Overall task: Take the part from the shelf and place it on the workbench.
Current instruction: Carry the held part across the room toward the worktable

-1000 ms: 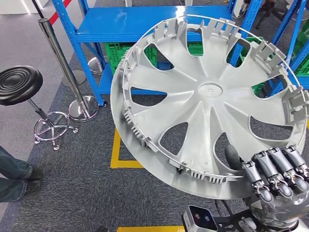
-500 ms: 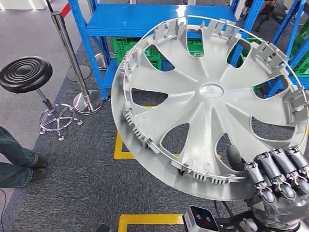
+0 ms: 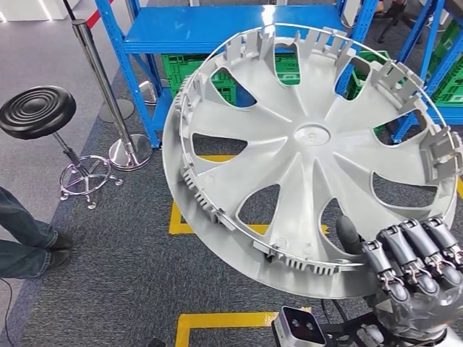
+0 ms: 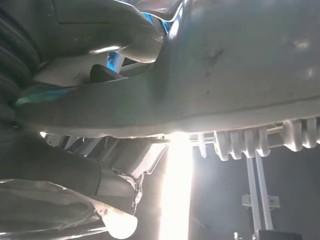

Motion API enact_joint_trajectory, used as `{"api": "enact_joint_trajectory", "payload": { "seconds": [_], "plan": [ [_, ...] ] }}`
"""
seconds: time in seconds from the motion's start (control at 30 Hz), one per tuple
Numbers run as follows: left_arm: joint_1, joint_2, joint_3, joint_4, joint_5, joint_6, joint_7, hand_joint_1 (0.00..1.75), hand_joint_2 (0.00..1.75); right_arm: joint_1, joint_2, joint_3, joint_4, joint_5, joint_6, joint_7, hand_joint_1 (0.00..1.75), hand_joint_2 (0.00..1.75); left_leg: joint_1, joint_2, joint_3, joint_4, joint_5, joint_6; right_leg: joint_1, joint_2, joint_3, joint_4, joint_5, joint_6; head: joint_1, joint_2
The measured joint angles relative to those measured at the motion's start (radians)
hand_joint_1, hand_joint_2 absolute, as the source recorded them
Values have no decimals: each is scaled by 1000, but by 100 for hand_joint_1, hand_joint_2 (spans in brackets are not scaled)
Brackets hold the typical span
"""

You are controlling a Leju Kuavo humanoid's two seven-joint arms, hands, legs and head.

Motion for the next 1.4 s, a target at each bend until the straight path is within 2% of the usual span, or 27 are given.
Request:
{"api": "enact_joint_trajectory", "payload": {
  "seconds": [0.03, 0.07, 0.1, 0.2, 0.37, 0.6, 0.67, 0.73, 0.8, 0.83, 0.9, 0.93, 0.97, 1.0, 1.07, 1.1, 1.13, 1.17, 1.23, 1.27, 1.33, 1.4],
  "plan": [
    [0, 0, 0, 0, 0, 0, 0, 0, 0, 0, 0, 0, 0, 0, 0, 0, 175, 175, -1, -1, 31, -62, 18, 4, 1, 1, -2, 2, 2, 4, 0, 0],
    [0, 0, 0, 0, 0, 0, -1, 0, 0, -1, 0, 0, 0, 0, 0, 1, 175, 175, -1, -2, 49, -103, 28, 8, 4, 1, -6, 4, 2, 8, 1, 0],
    [1, -1, 0, 0, 0, 0, -1, 0, 0, -1, 0, 0, 0, 0, 0, 1, 175, 175, -2, -2, 53, -119, 28, 10, 6, 2, -11, 6, 3, 7, 1, 0],
    [3, -3, 0, 0, 0, 0, -2, 0, 0, -1, 0, 0, 0, 0, 0, 1, 175, 175, -6, -2, 46, -122, 35, 16, 4, 2, -17, 4, 10, 1, 2, 0],
    [3, -4, 0, 0, 0, 0, -2, 0, 0, -2, 0, 0, 0, 0, 0, 6, 175, 175, -12, -2, 37, -122, 42, 29, -2, 3, -20, -8, 25, 23, 2, 0],
    [3, -4, 0, 0, -1, -1, -2, 0, 0, -1, 0, 0, 0, 0, 0, 25, 175, 175, -16, -2, 27, -120, 49, 38, -6, 2, -29, -10, 35, 37, 1, 0],
    [3, -3, 0, 0, -1, -2, -2, 0, 0, -1, 0, 2, 0, 0, 0, 31, 175, 175, -19, -2, 23, -116, 50, 46, -9, 2, -29, -15, 41, 46, 1, 0],
    [3, -3, 0, 0, -2, -3, -2, 0, 0, -1, 0, 5, -1, 0, 0, 36, 175, 175, -18, 0, 25, -127, 60, 59, -11, 3, -31, -20, 46, 55, 0, 0],
    [3, -4, 0, 0, -2, -4, -3, 0, 0, -2, 0, 6, -2, 0, 0, 38, 175, 175, -13, 6, 31, -153, 78, 69, -9, 5, -52, 14, 16, 56, 3, 0],
    [3, -5, 0, 0, -3, -4, -3, 0, 0, -2, 0, 7, -2, 0, 0, 39, 175, 175, -10, 10, 32, -161, 84, 71, -9, 5, -76, 65, -16, 55, 5, 0],
    [4, -6, 0, 0, -3, -5, -3, 0, 0, -2, 0, 8, -3, 0, 0, 41, 175, 175, -11, 18, 25, -162, 88, 73, -8, 6, -135, 202, -86, 56, 9, 0],
    [4, -7, 0, 0, -3, -5, -3, 0, 0, -2, 0, 8, -3, 0, 0, 43, 175, 175, -11, 23, 22, -161, 89, 71, -9, 5, -154, 253, -104, 58, 9, 0],
    [4, -7, 0, 0, -3, -5, -3, 0, 0, -2, 0, 8, -3, 0, 0, 45, 175, 175, -11, 28, 20, -160, 90, 69, -10, 4, -155, 266, -103, 59, 9, 0],
    [4, -8, 0, 0, -3, -5, -3, 0, 0, -1, 0, 9, -3, 0, 0, 46, 175, 175, -10, 33, 19, -158, 90, 65, -11, 2, -134, 235, -83, 61, 10, 0],
    [4, -8, 0, 0, -4, -5, -3, 0, 0, -3, 0, 11, -3, 0, 0, 47, 175, 175, -8, 44, 15, -145, 85, 52, -12, -23, -55, 100, -31, 64, 10, 0],
    [4, -8, 0, 0, -4, -5, -3, 0, 0, -5, 0, 12, -3, 0, 0, 48, 175, 175, -9, 48, 12, -135, 80, 43, -11, -33, -24, 44, -16, 59, 11, 0],
    [4, -8, 0, 0, -6, -4, -3, 0, 0, -6, 0, 13, -3, 0, 0, 48, 175, 175, -10, 52, 10, -126, 76, 35, -9, -40, -5, 13, -12, 52, 11, 0],
    [4, -7, 0, 0, -7, -4, -3, 0, 0, -7, 0, 14, -4, 0, 0, 48, 175, 175, -12, 57, 8, -121, 74, 29, -6, -40, -4, 8, -17, 43, 11, 0],
    [5, -7, 0, 0, -8, -2, -3, 0, 0, -8, 0, 14, -4, 0, 0, 47, 175, 175, -10, 65, 7, -117, 74, 19, -7, -23, -7, 14, -11, 25, 10, 0],
    [5, -7, 0, 0, -8, -1, -3, 0, 0, -8, 0, 14, -4, 0, 0, 46, 175, 175, -8, 59, 4, -108, 65, 13, -7, -16, -11, 16, -8, 18, 9, 0],
    [5, -7, 0, 0, -9, -1, -3, 0, 0, -9, 0, 14, -4, 0, 0, 44, 175, 175, -4, 34, -22, -37, 11, 3, -9, -1, -17, 15, 1, 5, 6, 0],
    [5, -7, 0, 0, -9, -1, -3, 0, 0, -9, 0, 14, -4, 0, 0, 43, 175, 175, -2, 13, -74, 97, -65, -2, -6, 15, -25, 16, 6, -3, 4, 0]
  ]
}}
